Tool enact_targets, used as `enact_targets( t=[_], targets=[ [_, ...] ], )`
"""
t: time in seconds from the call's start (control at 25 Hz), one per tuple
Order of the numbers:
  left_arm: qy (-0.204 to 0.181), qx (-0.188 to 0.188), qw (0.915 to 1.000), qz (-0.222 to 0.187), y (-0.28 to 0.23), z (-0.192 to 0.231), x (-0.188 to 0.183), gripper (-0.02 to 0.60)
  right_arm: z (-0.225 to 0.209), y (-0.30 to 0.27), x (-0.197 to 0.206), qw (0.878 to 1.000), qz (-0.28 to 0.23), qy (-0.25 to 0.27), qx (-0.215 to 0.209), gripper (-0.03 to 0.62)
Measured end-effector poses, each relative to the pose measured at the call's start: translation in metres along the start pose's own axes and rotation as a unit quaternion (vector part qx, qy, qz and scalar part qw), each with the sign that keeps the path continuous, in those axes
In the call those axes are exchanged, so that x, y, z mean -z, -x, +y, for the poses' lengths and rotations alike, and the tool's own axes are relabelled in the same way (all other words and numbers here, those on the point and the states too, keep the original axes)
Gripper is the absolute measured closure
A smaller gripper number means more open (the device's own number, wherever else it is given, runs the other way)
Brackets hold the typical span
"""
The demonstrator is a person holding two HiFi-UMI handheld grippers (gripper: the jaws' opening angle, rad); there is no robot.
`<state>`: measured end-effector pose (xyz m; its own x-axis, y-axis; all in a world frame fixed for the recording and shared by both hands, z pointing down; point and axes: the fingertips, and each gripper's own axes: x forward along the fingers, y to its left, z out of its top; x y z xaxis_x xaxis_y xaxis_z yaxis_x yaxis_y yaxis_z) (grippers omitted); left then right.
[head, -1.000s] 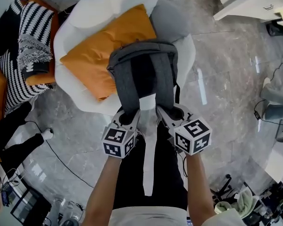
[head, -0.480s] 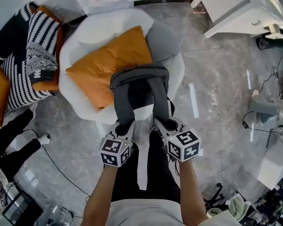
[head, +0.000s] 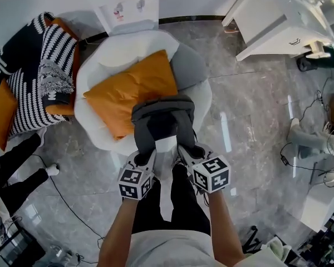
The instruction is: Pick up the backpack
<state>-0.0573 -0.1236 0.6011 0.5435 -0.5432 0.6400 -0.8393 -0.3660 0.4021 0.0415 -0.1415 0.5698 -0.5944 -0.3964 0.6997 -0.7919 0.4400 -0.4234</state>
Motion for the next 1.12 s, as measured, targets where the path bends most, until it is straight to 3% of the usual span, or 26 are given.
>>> enact_targets(
  t=[0.48,0.6,1.0,1.12],
  targets=[
    [0.007,-0.013,0.9997,-0.019,0.020,-0.006,-0.048,0.531,0.010,0.028,-0.027,0.999,0.016,0.031,-0.009,0.556],
    [0.009,-0.016,0.9996,-0.021,0.027,-0.006,-0.054,0.531,0.013,0.035,-0.036,1.000,0.007,0.015,-0.022,0.556],
    [-0.060,0.007,0.9981,-0.016,0.044,-0.031,-0.087,0.531,0.019,0.075,-0.074,1.000,-0.021,0.020,-0.008,0.556],
    [-0.061,0.013,0.9978,-0.021,0.048,-0.036,-0.101,0.532,0.020,0.085,-0.078,1.000,-0.023,0.016,-0.005,0.556]
  ],
)
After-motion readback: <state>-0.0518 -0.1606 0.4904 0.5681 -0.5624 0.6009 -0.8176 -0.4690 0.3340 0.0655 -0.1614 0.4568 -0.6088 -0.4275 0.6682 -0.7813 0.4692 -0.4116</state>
